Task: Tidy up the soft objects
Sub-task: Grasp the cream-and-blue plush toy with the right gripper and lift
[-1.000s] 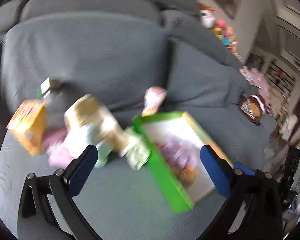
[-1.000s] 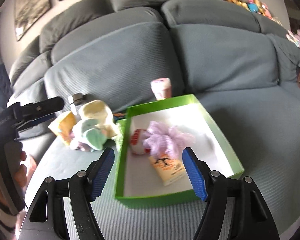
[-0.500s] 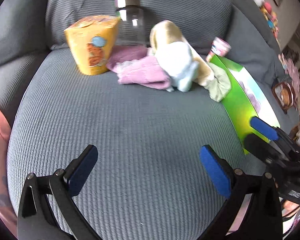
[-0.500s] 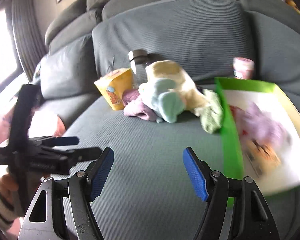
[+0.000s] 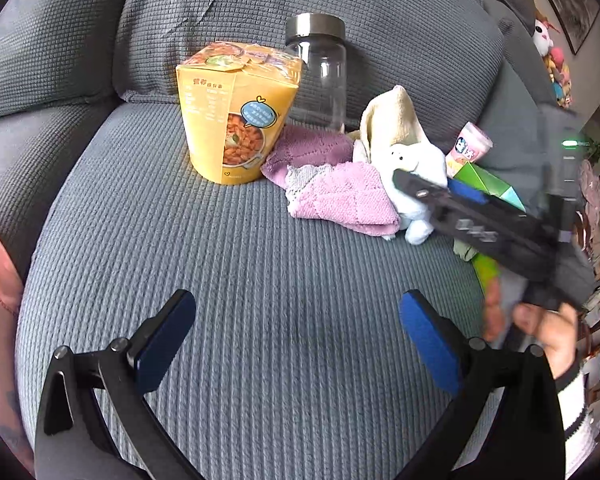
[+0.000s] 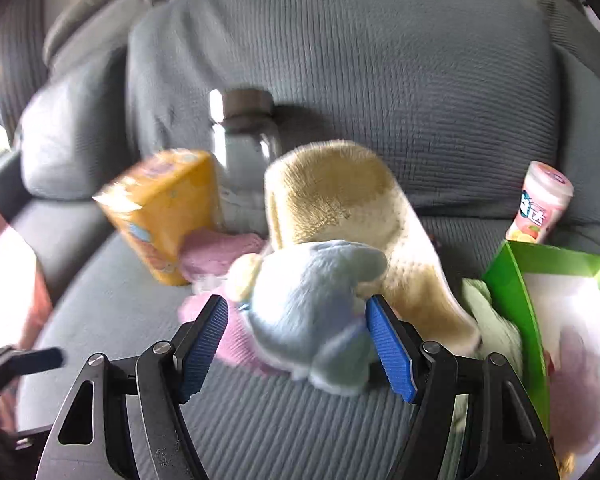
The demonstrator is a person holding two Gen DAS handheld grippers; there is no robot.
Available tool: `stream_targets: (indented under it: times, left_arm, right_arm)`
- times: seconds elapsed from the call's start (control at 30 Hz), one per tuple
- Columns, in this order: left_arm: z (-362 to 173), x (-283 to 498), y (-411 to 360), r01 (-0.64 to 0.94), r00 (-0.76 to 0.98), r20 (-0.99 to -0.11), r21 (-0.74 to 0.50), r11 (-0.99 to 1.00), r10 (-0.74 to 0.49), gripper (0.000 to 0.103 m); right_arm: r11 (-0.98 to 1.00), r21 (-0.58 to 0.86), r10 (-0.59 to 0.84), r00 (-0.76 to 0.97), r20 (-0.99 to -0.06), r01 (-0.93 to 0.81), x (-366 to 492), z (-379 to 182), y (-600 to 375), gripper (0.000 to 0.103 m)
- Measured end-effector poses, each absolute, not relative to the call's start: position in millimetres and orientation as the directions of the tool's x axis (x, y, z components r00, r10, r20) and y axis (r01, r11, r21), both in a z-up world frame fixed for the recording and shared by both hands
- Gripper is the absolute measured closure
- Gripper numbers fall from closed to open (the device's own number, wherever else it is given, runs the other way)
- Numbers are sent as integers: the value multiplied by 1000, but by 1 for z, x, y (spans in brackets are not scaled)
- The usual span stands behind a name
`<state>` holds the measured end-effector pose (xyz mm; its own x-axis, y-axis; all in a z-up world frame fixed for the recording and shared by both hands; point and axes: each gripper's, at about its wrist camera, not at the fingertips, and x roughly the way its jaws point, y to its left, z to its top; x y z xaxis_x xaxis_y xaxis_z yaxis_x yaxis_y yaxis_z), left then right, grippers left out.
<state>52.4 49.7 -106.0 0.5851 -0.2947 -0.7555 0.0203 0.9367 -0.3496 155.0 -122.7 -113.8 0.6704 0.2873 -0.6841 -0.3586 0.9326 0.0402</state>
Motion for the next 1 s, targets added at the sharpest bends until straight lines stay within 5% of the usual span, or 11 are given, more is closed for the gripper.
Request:
stream_targets:
  times: [0.17,0.27,0.57,1.0]
  left_arm:
    - [-109,56,52,29,572,-750,-387,922,-332,1]
    - [-109,53,52,44,567,-734,-425,904,-372,1]
    - [-94,36,23,132,548,-708,-453,881,-446,1]
    - [-95,30,5,163,499,-705,-494,854,-504,1]
  right_arm:
    - [931,167,349,662,-663,-324,148,-115,-145,45]
    - [896,235,437,654,-618,-377,108,-101,-164,44]
    - [805,308,546,428,-720,-507,18,-108,-170,43]
    - [830,270,496,424,-758,-489,3,-125,-175,33]
